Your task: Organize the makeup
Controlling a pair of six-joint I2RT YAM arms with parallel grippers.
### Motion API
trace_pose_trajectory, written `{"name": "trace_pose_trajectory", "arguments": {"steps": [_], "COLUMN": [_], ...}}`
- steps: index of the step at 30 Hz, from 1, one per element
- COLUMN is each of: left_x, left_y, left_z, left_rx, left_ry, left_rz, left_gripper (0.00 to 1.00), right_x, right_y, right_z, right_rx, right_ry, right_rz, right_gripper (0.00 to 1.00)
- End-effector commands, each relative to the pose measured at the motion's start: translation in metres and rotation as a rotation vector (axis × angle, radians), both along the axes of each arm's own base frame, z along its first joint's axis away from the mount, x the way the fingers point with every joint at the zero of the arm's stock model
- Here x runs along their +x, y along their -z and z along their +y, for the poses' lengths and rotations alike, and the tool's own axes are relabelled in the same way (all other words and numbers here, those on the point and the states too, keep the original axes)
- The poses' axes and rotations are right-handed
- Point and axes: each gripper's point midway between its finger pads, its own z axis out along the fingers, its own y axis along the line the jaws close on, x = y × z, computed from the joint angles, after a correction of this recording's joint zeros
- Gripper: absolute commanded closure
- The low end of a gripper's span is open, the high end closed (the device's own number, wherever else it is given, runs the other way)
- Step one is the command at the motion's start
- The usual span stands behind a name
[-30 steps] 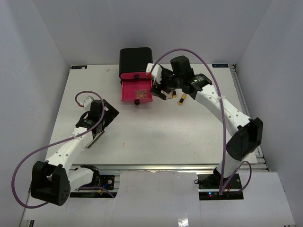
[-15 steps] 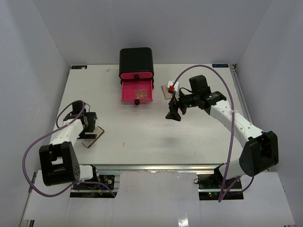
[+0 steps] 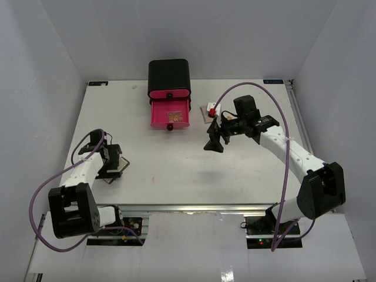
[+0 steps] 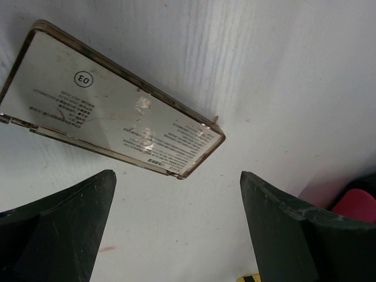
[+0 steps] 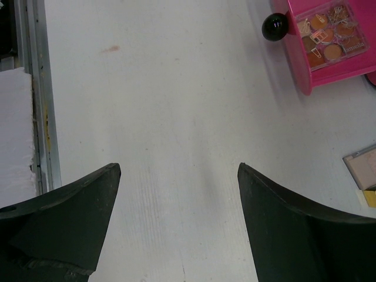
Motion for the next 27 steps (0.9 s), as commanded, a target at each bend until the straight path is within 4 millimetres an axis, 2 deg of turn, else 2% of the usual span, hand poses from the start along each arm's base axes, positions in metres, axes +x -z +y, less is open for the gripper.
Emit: {"name": "trace_pose_trajectory", "arguments": {"steps": [1, 6, 14, 21, 27], "left_x": [-0.016, -0.017, -0.008, 0.012, 0.019], "left_y": [0.008, 0.017, 0.031, 0.027, 0.038], "left_z": [-0.001, 0.014, 0.025, 0.043, 0.053], "left_rx": [-0.058, -0.038, -0.055, -0.030, -0.040], "left_ry": [-0.103, -0.147, -0.150, -0.144, -0.130], "left_rz": [0.054, 0.088, 0.112, 0.085, 0.145], "left_gripper": [0.02, 0.02, 0.02, 0.02, 0.02], "right_x": [-0.002, -0.004, -0.004, -0.004, -0.004], "right_y": [-0.010, -0.009, -0.009, -0.007, -0.007], "right_z": [0.005, 0.006, 0.005, 0.005, 0.004], "right_rx": [0.046, 0.049, 0.047, 0.044, 0.042], "right_ry": [-0.021, -0.027, -0.028, -0.028, -0.025], "right_rz": [-0.018, -0.011, -0.014, -0.016, -0.018], "right_gripper": [0.13, 0.12, 0.12, 0.12, 0.12]}}
